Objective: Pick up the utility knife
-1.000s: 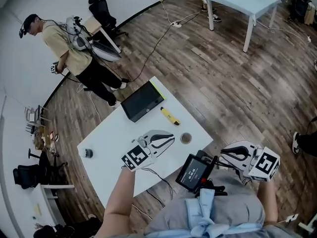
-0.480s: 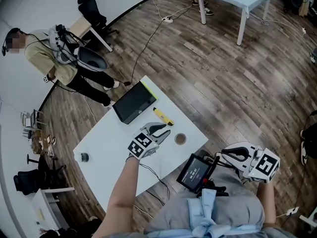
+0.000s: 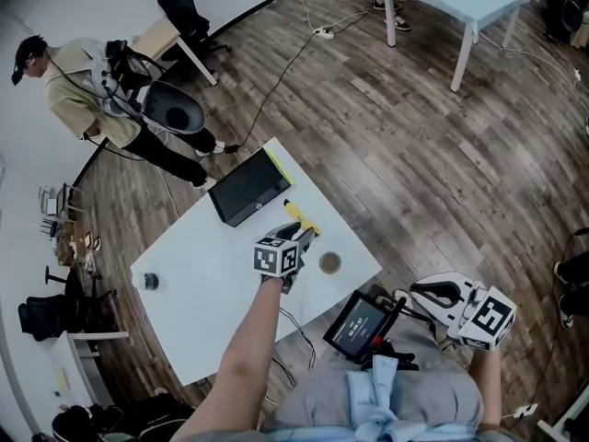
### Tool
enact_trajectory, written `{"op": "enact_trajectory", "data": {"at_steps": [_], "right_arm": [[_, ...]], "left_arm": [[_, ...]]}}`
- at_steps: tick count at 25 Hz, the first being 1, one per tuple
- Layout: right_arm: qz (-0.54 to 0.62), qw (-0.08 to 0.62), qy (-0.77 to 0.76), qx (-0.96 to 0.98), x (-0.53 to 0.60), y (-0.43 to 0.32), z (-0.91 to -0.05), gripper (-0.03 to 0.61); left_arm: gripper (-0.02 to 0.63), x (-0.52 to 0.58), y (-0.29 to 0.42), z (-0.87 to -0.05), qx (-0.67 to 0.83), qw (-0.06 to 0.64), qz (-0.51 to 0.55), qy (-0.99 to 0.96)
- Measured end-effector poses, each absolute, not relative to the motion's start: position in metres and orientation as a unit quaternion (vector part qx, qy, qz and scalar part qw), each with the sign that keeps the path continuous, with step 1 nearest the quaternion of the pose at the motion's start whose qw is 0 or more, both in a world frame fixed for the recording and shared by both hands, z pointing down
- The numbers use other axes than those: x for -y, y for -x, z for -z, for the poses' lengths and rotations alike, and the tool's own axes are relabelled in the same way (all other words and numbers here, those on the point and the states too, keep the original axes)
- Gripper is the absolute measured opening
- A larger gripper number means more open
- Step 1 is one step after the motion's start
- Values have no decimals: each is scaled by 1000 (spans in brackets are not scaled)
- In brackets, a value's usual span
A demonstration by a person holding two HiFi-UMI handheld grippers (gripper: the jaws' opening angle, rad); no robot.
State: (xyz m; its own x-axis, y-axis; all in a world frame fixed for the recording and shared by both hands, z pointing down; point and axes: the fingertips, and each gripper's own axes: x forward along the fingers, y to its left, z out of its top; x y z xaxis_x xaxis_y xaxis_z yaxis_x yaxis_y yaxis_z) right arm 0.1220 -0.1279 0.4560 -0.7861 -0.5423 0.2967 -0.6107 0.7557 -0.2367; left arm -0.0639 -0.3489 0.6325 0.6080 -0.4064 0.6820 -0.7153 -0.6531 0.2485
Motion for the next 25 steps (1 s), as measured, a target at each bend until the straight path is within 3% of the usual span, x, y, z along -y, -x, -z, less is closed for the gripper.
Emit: {"op": "enact_trajectory", "data": {"at_steps": [10, 25], "right_arm": [[-190, 119, -288, 931, 139, -158, -473, 31], [-213, 139, -238, 937, 177, -202, -494, 31]], "left_arm": [[174, 380, 89, -682, 524, 333, -257, -740], [204, 397, 100, -717, 606, 399, -265, -635]]}}
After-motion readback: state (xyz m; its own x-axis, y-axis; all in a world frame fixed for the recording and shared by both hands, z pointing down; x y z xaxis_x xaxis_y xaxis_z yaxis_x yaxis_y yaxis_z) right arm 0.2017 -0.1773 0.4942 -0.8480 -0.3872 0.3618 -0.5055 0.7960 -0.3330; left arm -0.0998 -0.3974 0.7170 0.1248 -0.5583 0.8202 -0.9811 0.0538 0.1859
